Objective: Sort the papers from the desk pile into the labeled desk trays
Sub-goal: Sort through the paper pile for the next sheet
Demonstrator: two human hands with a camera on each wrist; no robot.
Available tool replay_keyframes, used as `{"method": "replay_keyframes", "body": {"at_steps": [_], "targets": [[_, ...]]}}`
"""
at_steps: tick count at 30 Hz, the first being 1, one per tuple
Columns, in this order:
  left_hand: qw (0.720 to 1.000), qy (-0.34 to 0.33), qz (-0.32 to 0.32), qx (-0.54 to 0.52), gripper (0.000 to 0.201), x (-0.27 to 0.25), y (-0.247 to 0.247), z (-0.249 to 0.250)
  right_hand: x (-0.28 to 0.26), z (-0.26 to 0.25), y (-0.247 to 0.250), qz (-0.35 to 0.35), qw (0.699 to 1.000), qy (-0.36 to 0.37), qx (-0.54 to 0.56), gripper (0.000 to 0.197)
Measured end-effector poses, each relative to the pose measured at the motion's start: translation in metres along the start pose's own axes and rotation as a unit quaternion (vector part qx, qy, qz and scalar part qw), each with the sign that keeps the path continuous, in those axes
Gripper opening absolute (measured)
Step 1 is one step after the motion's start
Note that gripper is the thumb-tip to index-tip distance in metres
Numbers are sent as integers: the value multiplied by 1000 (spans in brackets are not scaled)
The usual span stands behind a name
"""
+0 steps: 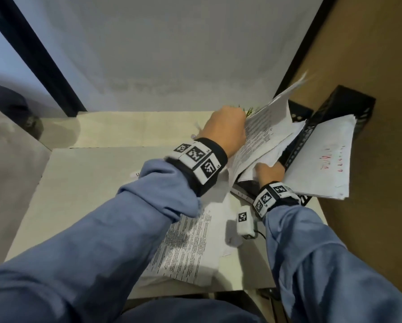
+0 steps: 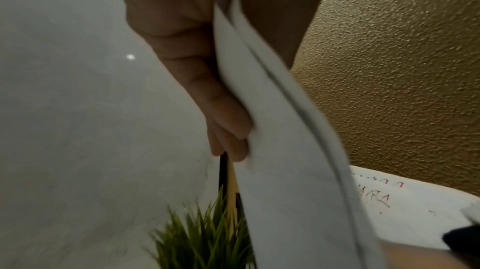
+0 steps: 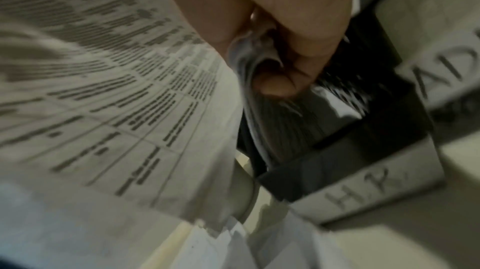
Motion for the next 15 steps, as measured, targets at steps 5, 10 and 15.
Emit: {"method": "replay_keyframes", "body": {"at_steps": [5, 10, 15], "targets": [[999, -20, 2, 36, 18, 7, 1, 22, 1, -24, 20, 13, 987, 155, -44, 23], [999, -37, 8, 35, 17, 12, 0, 46, 0, -48, 33, 20, 977, 199, -73, 31], [999, -34, -13, -18, 21, 21, -21, 64, -9, -65, 36, 20, 959, 253, -127, 15]]}}
Point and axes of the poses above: each hand's wrist, its own x-axis towards the middle knuckle, its own y-axis out of the back of the hand, z = x × y, the point moved 2 cm from there along x, towards the middle knuckle
